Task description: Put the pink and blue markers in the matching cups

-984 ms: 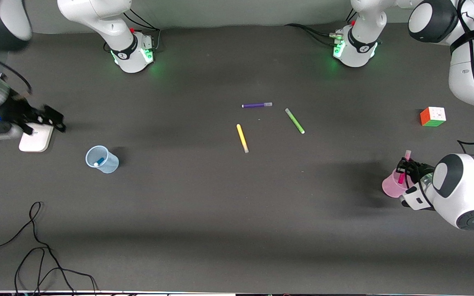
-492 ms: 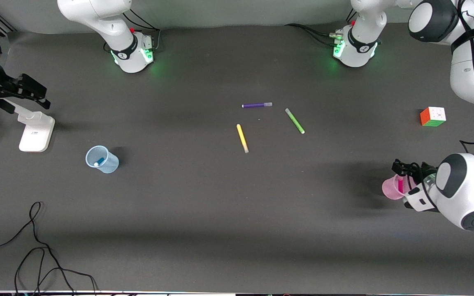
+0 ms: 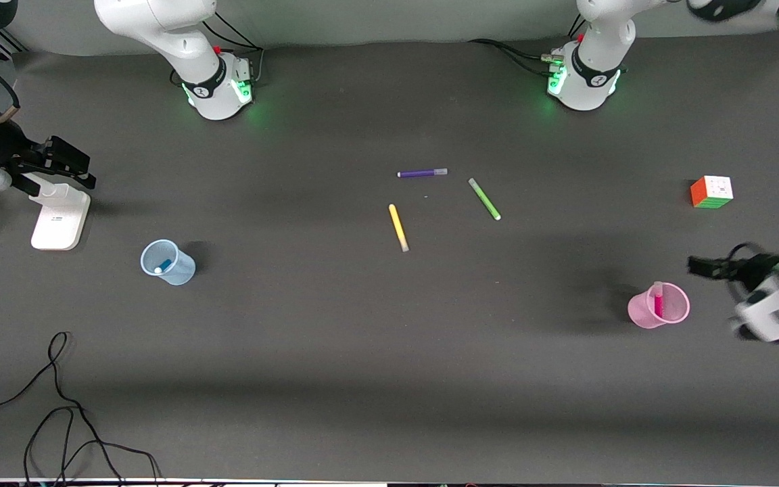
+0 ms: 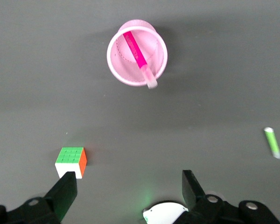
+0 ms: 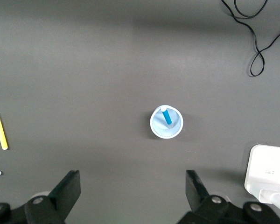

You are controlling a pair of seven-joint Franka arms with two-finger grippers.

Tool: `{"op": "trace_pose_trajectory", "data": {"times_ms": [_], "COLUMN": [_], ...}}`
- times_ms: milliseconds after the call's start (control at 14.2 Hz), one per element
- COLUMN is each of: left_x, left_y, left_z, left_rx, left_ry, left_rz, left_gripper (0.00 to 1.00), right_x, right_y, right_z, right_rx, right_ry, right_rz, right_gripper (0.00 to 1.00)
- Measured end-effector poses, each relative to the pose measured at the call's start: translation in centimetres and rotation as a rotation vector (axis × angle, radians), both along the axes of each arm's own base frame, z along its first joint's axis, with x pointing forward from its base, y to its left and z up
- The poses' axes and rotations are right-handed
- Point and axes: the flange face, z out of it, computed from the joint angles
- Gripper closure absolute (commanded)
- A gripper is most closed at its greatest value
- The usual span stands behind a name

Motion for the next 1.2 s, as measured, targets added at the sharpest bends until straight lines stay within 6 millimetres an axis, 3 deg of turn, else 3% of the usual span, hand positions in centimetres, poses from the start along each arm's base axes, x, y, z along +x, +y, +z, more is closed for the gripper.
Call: {"op": "trace_pose_trajectory", "data": {"times_ms": [141,281,703,914,1195], "left_x": [-2.1,-3.9,-9.2,-10.7,-11.0], "left_y": [0.1,-1.8,-7.9,-7.9,-8.9], "left_z": [4.6,7.3,10.3,12.3,14.3], "left_rx": [-0.002,0.018,0.036,0.01,0.004], "left_ry": [-0.058,-0.129,-0.283,-0.325,-0.356], "left_rz": [-0.008,-0.034,-0.089,-0.064,-0.073], "left_gripper": [0.0,0.0,0.0,0.0,0.0], "right_x": [0.1,0.2,0.7,0.6,0.4], "right_y": [0.0,0.2,0.9,2.4,2.7], "right_z": [0.0,0.1,-0.6,-0.7,-1.0], "right_rx": [0.0,0.0,-0.004,-0.006,-0.011], "right_ry": [-0.006,-0.014,-0.002,0.004,0.027], "right_rz": [0.001,0.003,0.014,0.006,-0.002], "right_gripper": [0.0,0.0,0.0,0.0,0.0]}}
